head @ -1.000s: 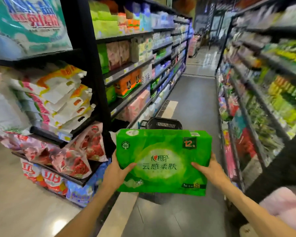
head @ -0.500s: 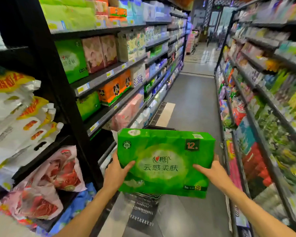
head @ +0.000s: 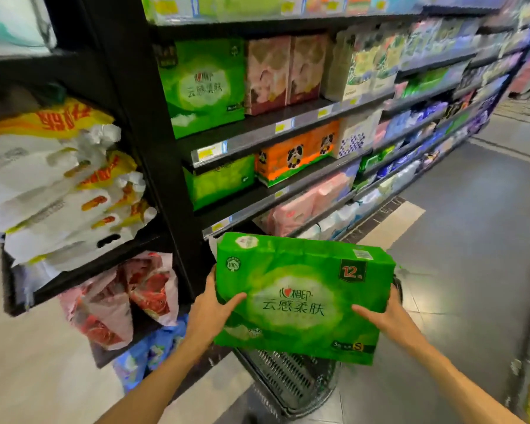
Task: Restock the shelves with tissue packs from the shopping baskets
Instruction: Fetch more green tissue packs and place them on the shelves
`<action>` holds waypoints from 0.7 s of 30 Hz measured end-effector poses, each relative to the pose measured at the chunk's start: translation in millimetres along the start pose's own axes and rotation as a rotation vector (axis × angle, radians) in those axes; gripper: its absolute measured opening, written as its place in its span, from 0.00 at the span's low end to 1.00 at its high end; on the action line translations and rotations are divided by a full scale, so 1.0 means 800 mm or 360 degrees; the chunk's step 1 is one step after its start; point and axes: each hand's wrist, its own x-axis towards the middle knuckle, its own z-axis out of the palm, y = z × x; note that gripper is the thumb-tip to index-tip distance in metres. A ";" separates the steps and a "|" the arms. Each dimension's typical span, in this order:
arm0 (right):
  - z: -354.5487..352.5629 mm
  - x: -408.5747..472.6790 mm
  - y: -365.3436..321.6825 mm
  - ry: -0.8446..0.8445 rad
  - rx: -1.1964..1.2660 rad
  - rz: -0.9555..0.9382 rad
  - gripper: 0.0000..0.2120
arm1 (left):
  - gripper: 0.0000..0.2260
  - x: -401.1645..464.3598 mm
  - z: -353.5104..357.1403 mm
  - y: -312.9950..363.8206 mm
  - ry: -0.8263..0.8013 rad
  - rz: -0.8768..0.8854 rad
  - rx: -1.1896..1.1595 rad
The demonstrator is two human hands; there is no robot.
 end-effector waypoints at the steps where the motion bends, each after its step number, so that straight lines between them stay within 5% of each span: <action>1: 0.005 0.031 0.005 -0.0063 -0.0015 -0.0017 0.56 | 0.49 0.014 0.003 -0.006 0.0026 -0.0026 -0.0030; 21: 0.106 0.442 -0.011 -0.0852 -0.0252 -0.0172 0.51 | 0.42 0.172 0.106 -0.056 0.0492 -0.0676 -0.0081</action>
